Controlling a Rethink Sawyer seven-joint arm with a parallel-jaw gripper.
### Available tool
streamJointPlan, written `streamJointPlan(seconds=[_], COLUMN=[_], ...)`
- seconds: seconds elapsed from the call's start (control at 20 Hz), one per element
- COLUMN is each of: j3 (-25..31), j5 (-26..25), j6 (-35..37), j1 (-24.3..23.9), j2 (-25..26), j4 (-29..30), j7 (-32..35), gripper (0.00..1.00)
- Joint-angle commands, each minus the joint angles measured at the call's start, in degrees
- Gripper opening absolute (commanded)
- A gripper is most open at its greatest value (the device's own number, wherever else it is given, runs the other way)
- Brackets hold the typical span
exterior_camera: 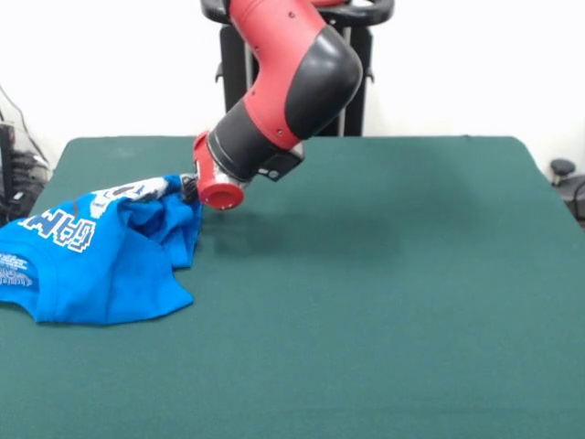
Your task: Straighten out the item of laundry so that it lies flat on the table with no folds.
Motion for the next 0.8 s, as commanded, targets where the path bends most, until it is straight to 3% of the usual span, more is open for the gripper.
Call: streamJointPlan(seconds=[0.05,0.6,0.8], j3=[4.3,9.0,9.5], j5=[3.7,1.0,-0.1], j6=[-2.8,-5.4,0.5], j1=[-0.2,-3.3,-4.1], j2=[0.8,-3.6,-6.9], j4=[-2.0,-0.7,0.2], j7=[14.7,12.8,10.8], gripper=[0.00,0.00,0.00])
